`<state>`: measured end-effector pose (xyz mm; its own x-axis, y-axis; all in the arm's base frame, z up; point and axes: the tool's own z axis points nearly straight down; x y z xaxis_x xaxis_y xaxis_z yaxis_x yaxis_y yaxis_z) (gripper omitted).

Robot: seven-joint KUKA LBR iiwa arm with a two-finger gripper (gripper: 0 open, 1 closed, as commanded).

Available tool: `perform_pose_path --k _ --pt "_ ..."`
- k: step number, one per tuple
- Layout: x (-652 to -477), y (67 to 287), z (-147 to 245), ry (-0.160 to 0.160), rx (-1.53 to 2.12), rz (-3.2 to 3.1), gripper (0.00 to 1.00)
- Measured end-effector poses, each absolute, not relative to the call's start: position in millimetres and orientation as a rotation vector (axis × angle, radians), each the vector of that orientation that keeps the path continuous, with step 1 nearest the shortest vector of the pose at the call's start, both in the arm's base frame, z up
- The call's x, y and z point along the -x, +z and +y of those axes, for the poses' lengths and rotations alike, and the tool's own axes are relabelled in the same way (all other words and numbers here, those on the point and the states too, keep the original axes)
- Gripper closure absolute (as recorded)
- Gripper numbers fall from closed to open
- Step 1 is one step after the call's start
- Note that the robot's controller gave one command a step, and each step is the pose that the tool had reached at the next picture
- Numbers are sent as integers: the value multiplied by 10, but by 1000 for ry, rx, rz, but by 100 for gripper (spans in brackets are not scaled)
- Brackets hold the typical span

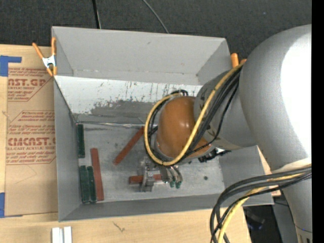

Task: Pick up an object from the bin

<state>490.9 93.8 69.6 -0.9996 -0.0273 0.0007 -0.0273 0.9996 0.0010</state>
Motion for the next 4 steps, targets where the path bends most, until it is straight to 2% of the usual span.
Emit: perform_pose_path --k 2,4 --pt "-4903 721 938 -1 -42 -3139 100" --pt "-4881 1008 937 0 -43 -3131 100"
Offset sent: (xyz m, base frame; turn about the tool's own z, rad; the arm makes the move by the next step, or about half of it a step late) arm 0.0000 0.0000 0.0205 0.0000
